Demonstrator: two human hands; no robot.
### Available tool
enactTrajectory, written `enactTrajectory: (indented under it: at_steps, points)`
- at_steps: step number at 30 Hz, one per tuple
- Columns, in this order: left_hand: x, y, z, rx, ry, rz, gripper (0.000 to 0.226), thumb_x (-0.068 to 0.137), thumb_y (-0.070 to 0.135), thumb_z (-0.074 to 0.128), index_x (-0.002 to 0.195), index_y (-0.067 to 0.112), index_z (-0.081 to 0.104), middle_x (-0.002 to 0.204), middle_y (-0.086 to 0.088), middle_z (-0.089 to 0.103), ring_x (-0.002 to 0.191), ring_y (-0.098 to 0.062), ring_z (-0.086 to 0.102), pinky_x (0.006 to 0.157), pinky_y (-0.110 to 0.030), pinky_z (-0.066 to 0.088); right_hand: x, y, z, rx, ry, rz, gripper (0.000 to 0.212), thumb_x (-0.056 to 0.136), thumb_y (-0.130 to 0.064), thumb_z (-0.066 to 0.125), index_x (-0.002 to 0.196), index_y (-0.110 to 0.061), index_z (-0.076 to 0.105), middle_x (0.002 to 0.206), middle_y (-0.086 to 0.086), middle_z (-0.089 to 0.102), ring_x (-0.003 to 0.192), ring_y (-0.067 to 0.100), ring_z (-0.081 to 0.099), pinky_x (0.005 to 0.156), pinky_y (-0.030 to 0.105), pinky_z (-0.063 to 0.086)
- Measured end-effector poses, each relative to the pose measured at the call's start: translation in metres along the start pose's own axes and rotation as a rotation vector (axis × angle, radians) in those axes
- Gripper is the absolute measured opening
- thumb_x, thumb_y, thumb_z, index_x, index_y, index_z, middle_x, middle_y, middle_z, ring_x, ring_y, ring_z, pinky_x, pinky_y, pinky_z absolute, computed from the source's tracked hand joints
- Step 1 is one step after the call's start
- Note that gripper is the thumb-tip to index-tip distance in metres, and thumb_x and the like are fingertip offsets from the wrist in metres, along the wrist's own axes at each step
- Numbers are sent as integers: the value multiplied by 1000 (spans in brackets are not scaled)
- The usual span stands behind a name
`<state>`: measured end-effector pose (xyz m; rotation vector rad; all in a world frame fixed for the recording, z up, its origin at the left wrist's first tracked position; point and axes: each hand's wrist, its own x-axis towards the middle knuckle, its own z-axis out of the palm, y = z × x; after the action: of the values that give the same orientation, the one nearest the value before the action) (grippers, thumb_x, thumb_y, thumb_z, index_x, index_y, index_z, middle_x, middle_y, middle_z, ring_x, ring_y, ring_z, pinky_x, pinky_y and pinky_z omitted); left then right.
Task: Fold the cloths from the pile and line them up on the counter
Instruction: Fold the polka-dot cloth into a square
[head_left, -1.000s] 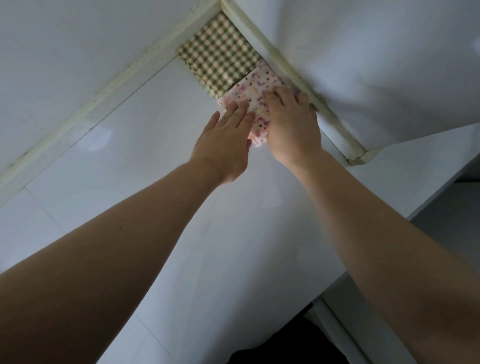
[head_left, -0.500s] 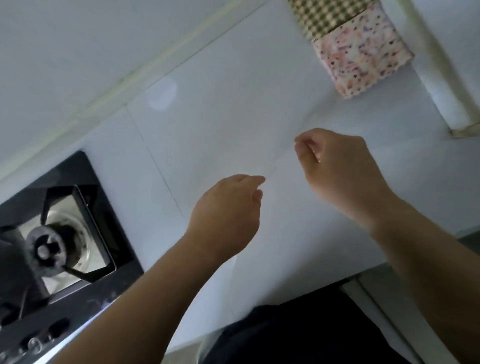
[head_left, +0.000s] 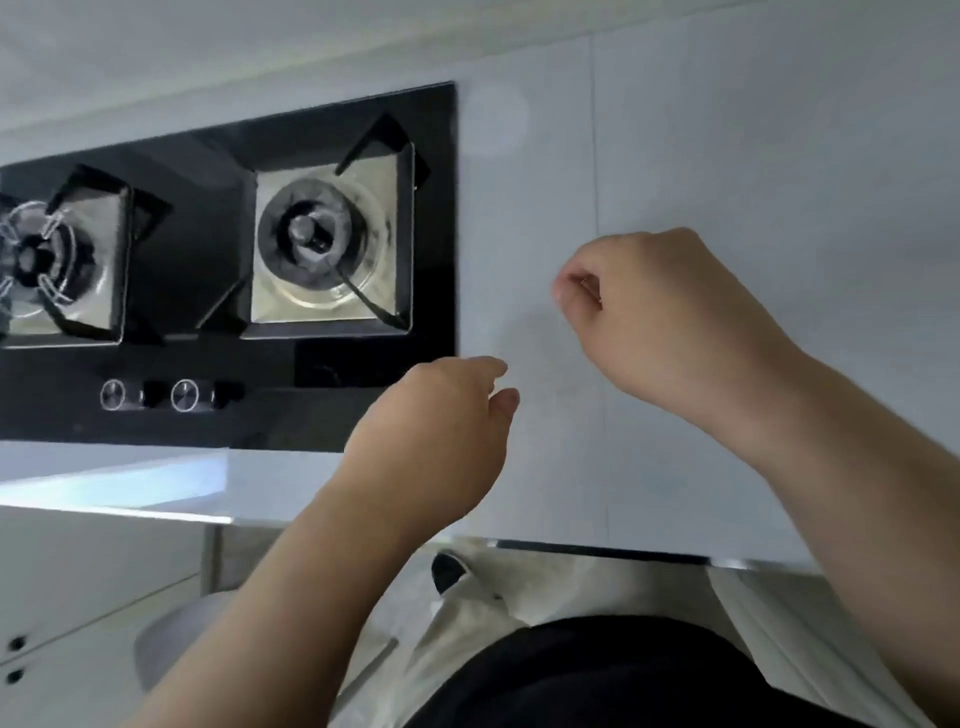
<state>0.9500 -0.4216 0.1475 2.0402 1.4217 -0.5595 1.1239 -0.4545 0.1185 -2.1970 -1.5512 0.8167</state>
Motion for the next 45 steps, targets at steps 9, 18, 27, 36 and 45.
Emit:
enactTrajectory:
  at_steps: [9,18,27,36,45]
  points:
    - [-104,-231,-23,-230,289,39,28,100,33,50,107,12,66,97,-5,72,87,-22,65,81,-44,54,-71,-214,112,-129,81,-154,30,99,-36,50,83,-20,69,67,-1,66,60,19,63,58,33,54]
    - [-148,-405,-65,-370,430,17,20,99,30,53,104,25,71,90,9,71,81,-12,65,79,-30,53,-78,-391,198,-230,63,-246,29,100,-38,48,80,-21,62,64,-1,60,56,20,58,56,38,54]
    - [-102,-526,-117,-367,491,-72,19,99,28,54,107,28,71,81,22,62,78,4,58,61,-3,35,16,-488,268,-233,-5,-337,27,101,-36,47,90,-19,65,72,1,63,62,21,62,60,38,57]
    - [-78,-666,-185,-350,506,-226,19,98,27,55,104,27,72,87,14,68,86,-8,63,67,-12,41,91,-612,339,-216,-83,-438,24,101,-32,48,90,-16,63,72,1,58,68,23,61,56,31,48]
    - [15,-850,-225,-99,366,-110,28,96,32,56,121,26,68,113,6,69,107,-18,61,92,-32,48,167,-713,462,-207,-54,-198,12,95,-16,54,89,-11,63,80,6,62,68,27,61,63,36,56]
